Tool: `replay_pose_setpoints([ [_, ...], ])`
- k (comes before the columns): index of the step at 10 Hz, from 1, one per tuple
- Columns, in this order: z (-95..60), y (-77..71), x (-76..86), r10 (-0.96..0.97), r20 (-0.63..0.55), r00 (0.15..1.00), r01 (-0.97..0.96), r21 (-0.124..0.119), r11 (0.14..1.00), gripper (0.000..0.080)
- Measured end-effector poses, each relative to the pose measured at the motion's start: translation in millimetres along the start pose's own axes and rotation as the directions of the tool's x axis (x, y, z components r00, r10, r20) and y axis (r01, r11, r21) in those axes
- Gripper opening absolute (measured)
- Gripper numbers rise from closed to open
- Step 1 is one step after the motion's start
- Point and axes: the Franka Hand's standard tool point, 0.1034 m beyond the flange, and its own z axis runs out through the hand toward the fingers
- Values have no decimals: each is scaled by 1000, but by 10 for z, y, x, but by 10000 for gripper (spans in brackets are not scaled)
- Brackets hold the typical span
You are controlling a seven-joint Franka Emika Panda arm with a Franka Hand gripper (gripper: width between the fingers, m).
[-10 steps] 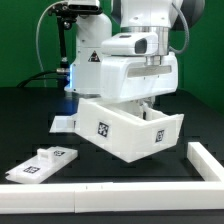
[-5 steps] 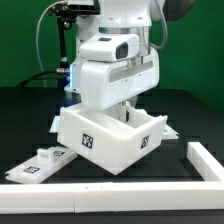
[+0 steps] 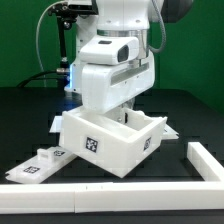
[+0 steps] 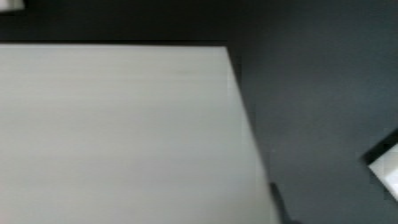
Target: Assemble cabinet
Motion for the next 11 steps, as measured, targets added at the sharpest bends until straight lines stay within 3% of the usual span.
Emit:
replay_pose_setpoints([
  [1, 2, -20, 19, -60, -8, 998, 60, 0, 998, 31],
  [2, 1, -35, -32, -37, -14, 999, 37, -18, 999, 31],
  [5, 46, -27, -116, -235, 19, 972, 235, -16, 972, 31],
  [6, 98, -21, -107, -368, 22, 929, 369, -4, 930, 31],
  [9, 144, 57, 153, -608, 25, 794, 608, 16, 794, 31],
  [11, 167, 66, 72, -631, 38, 775, 631, 25, 776, 31],
])
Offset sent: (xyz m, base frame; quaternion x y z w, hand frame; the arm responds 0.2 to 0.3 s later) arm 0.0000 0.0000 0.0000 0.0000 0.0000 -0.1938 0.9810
